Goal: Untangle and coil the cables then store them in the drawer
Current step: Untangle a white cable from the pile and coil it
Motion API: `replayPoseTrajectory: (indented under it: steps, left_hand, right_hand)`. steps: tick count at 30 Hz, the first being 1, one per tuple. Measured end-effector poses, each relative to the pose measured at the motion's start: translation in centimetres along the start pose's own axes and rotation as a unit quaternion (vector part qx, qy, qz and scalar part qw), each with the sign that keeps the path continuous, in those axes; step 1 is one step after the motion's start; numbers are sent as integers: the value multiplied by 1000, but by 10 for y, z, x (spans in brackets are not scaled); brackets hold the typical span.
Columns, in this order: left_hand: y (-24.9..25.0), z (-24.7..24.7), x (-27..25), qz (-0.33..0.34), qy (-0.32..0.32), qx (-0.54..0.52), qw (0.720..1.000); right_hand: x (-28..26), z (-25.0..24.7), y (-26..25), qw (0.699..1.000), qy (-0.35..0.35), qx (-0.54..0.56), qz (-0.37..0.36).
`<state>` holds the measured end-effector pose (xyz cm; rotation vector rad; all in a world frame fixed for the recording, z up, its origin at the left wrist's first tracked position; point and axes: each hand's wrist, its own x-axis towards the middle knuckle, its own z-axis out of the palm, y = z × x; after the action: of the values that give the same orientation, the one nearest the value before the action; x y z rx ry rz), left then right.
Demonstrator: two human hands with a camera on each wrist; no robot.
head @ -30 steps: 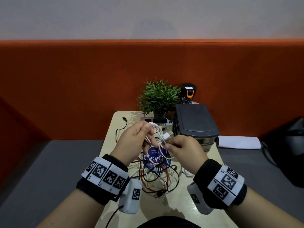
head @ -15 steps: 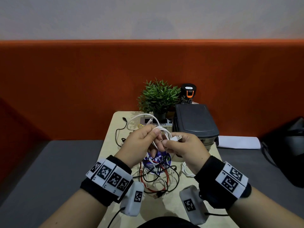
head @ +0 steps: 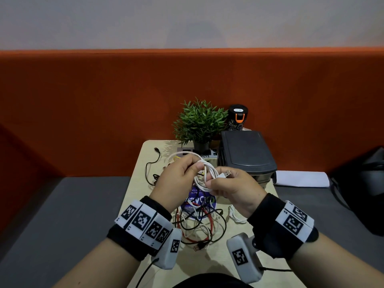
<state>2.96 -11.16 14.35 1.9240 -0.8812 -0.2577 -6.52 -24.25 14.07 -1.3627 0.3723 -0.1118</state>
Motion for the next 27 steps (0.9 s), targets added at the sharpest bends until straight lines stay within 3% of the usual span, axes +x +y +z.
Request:
replayPoseTrajectory:
  steps: [3,7,11,16,21,27]
  left_hand:
    - [-1,5,1,-8,39,-10,999]
    - [-4,5,-1,6,99,6,995]
    - [-2,2,-6,32,98,23,994]
    - [3,2,-7,19,36,97,994]
    - [2,-1,-3,7,30,52,998]
    - [2,-3,-9,80,73,-11,994]
  right_hand:
    - [1,-2,-3,1000,-25,-5,7]
    - [1,-1,1,1000,-4,-24,16]
    - [1,0,4,999,23,-17,18]
    - [2,-2,4,996,30,-78,-11]
    - [-1,1,3,1000,11,-26,-5]
    - [-2,-3,-10,998,29,48,-14]
